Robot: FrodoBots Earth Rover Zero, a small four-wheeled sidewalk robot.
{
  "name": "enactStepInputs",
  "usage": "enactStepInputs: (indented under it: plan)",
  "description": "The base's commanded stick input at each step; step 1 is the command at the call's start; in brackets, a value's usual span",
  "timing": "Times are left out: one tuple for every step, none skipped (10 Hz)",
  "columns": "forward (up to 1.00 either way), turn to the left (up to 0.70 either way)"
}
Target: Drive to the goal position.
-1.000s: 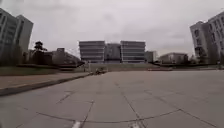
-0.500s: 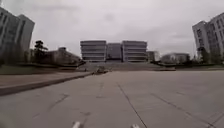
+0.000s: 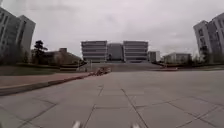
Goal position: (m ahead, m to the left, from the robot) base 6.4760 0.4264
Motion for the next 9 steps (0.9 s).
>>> enactStepInputs:
  plan:
    - [1.0,0.0]
    - [1.0,-0.03]
    - [1.0,-0.14]
    - [1.0,-0.24]
    - [1.0,-0.13]
    - [1.0,-0.02]
    - [1.0,0.0]
    - [1.0,0.0]
    - [1.0,0.0]
